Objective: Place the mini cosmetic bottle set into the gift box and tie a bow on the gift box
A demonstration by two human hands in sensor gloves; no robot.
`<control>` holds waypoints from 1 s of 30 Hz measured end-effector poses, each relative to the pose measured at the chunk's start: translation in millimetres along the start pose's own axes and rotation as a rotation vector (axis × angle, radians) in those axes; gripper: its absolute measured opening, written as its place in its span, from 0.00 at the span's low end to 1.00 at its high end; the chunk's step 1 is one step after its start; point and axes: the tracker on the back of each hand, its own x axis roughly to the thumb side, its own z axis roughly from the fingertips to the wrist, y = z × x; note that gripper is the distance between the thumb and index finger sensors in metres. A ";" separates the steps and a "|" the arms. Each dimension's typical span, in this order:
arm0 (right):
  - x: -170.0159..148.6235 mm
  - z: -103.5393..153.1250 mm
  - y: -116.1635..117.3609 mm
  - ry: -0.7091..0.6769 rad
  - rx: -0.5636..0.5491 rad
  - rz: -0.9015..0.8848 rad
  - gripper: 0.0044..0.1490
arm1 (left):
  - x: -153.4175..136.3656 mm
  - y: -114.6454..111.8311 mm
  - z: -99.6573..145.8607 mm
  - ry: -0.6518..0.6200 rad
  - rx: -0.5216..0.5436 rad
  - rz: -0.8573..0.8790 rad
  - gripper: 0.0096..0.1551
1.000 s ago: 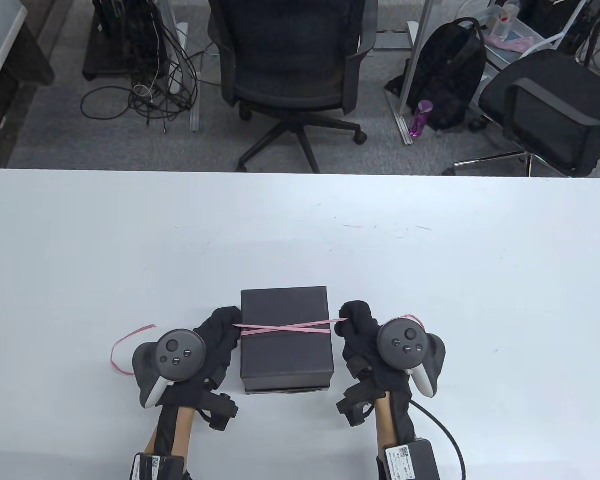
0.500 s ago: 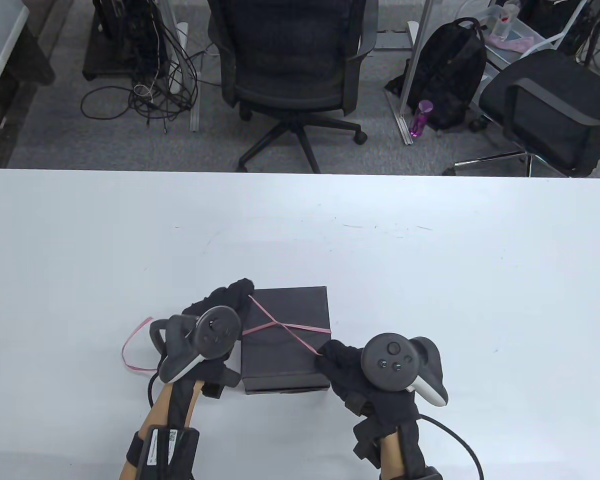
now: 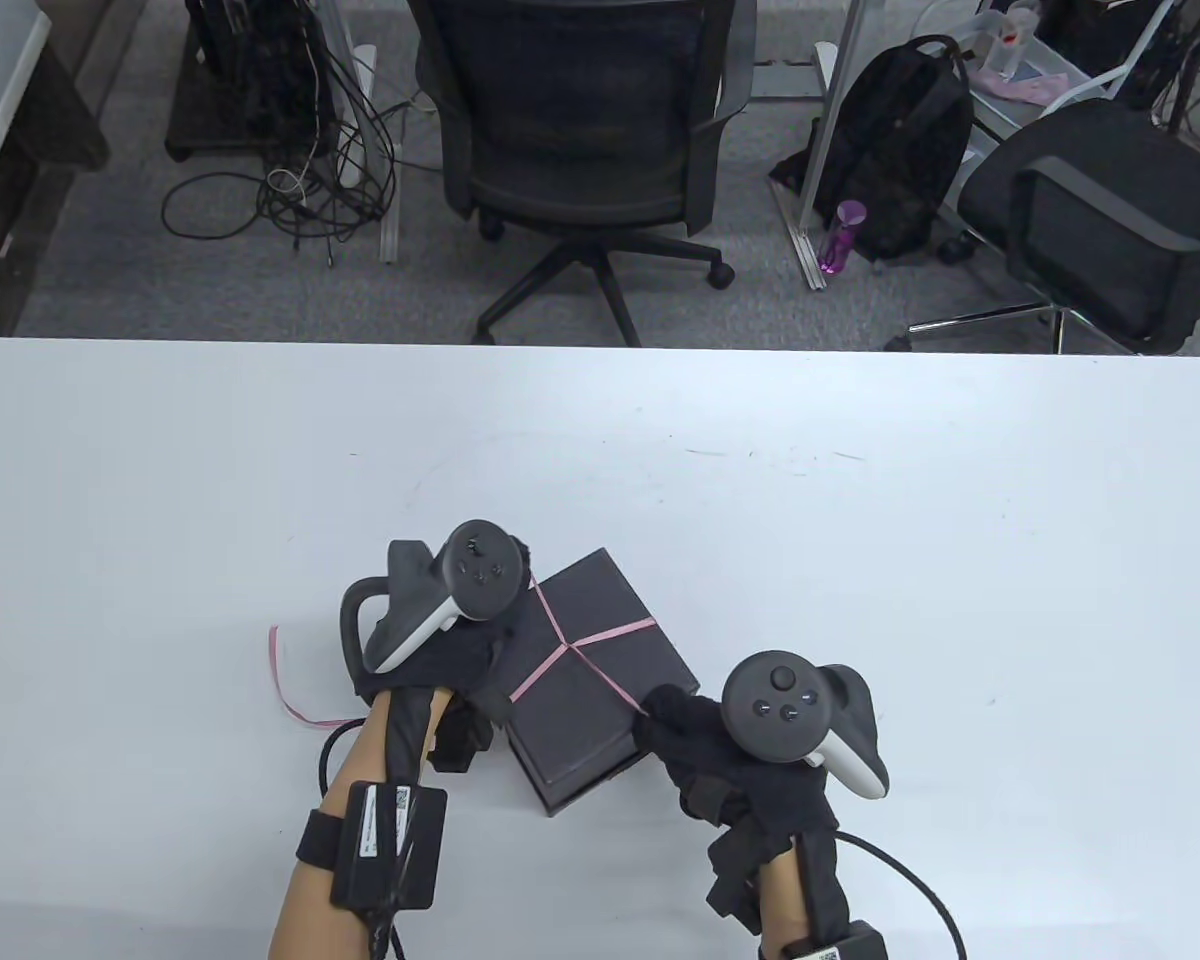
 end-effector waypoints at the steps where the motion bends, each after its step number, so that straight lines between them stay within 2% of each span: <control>1: -5.3 -2.3 -0.3 0.023 -0.011 -0.015 0.25 | -7.9 -2.2 7.1 0.007 0.010 0.039 0.24; 5: -17.5 -8.4 2.8 0.032 -0.109 -0.104 0.25 | -28.1 -11.7 30.9 0.009 0.032 0.171 0.24; 7: -21.2 -11.9 7.0 0.018 -0.205 -0.126 0.25 | -35.9 -20.5 44.5 0.003 0.059 0.253 0.24; 10: -22.7 -14.0 9.8 0.011 -0.252 -0.140 0.26 | -41.5 -30.0 56.5 -0.003 0.105 0.335 0.24; 14: -21.8 -13.4 9.4 0.020 -0.273 -0.094 0.25 | -46.0 -42.4 64.2 -0.017 0.144 0.432 0.24; 16: -15.6 -11.8 9.2 0.041 -0.292 0.008 0.25 | -47.5 -51.7 63.9 -0.018 0.169 0.480 0.24; 19: -4.7 -9.7 10.5 0.054 -0.306 0.169 0.25 | -49.0 -57.1 62.4 -0.021 0.161 0.444 0.24; 25: 2.7 -6.1 9.9 0.057 -0.364 0.292 0.25 | -47.9 -53.4 71.8 -0.056 0.225 0.412 0.24; 30: 4.7 -3.3 5.9 0.094 -0.411 0.481 0.26 | -40.2 -49.6 78.1 -0.101 0.290 0.253 0.24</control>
